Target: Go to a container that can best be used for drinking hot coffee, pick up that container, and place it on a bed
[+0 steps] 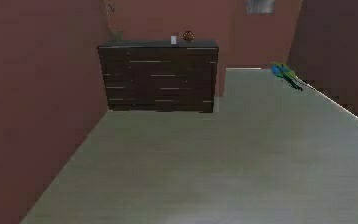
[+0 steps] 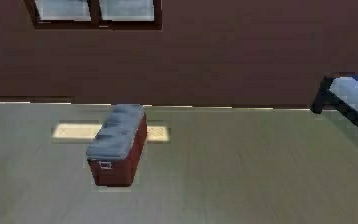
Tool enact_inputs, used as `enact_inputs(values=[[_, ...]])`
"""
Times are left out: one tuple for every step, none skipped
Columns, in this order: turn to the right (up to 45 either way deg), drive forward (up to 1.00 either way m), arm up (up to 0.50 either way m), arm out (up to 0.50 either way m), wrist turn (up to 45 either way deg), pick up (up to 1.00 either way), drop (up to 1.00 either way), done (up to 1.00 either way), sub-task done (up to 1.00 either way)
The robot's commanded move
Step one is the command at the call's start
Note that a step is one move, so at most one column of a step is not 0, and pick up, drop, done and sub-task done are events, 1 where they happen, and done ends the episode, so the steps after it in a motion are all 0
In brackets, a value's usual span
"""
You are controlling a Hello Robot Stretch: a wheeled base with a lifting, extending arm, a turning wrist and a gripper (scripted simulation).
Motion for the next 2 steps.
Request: enact_inputs(values=[[0.0, 1.00, 0.00, 0.00, 0.0, 0.00, 0.00, 0.00, 0.00], [-3.0, 0.00, 0.00, 0.00, 0.0, 0.00, 0.00, 0.00, 0.00]])
